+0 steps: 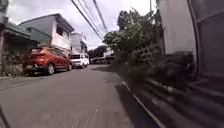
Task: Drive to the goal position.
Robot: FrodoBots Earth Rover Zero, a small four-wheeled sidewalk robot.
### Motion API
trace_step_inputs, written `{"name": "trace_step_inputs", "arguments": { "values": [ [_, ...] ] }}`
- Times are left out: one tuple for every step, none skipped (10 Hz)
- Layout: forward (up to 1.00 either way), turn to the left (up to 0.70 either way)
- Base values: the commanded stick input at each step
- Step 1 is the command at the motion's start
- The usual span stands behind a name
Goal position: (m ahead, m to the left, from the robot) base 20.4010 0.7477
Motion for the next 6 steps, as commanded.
{"name": "trace_step_inputs", "arguments": {
  "values": [
    [0.70, 0.03],
    [0.70, 0.03],
    [0.70, 0.30],
    [0.70, 0.32],
    [0.70, 0.24],
    [0.70, 0.05]
  ]
}}
